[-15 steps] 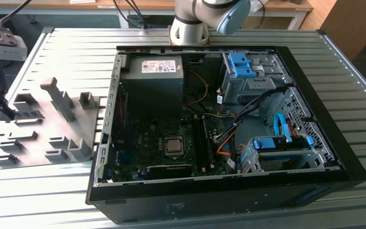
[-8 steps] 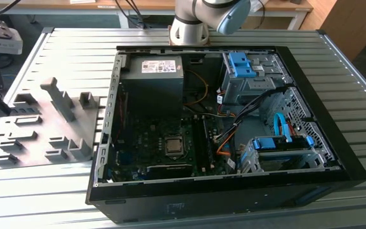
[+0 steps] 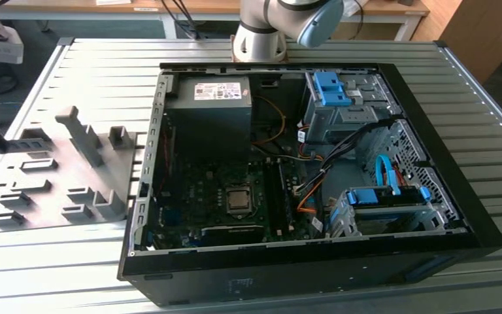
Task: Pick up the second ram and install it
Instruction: 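Pick up the second ram and move it above second insertion slot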
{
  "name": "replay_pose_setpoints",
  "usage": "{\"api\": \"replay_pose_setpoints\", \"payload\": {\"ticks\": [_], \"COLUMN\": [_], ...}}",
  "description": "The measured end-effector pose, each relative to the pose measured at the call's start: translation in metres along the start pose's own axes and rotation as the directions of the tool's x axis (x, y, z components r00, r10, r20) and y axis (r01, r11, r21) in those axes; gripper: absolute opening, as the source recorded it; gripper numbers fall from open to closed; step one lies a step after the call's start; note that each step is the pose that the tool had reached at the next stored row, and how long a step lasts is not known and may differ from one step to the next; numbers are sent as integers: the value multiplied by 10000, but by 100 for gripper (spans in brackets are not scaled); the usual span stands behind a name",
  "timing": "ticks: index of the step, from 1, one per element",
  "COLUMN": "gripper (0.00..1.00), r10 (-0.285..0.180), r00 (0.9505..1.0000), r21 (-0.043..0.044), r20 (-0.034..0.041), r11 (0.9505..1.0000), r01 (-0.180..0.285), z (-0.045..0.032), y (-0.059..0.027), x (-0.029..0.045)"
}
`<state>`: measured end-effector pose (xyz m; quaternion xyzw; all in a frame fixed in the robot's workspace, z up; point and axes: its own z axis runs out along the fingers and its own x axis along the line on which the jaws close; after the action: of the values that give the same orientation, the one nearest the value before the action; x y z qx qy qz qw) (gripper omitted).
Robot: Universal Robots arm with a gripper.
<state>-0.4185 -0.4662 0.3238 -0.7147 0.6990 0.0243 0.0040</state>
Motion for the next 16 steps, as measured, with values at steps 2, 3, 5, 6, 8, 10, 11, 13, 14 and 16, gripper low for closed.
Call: {"api": "replay_pose_setpoints", "payload": {"ticks": [2,3,5,6,8,10,11,13,14,16], "gripper": [14,14,14,14,14,14,14,14,14,14], "r10": [0,0,0,0,0,0,0,0,0,0], "r00": [10000,10000,10000,10000,10000,10000,10000,10000,10000,10000], "r21": [-1,-1,-1,0,-1,0,0,-1,-1,-1], "r20": [0,0,0,0,0,0,0,0,-1,-1], "r11": [10000,10000,10000,10000,10000,10000,10000,10000,10000,10000], "r01": [0,0,0,0,0,0,0,0,0,0], "z": [-39,-57,-94,-112,-152,-191,-211,-253,-275,-320], "y": [1,2,3,3,4,5,6,7,8,9], "x": [-1,-2,-4,-4,-6,-8,-8,-10,-11,-13]}}
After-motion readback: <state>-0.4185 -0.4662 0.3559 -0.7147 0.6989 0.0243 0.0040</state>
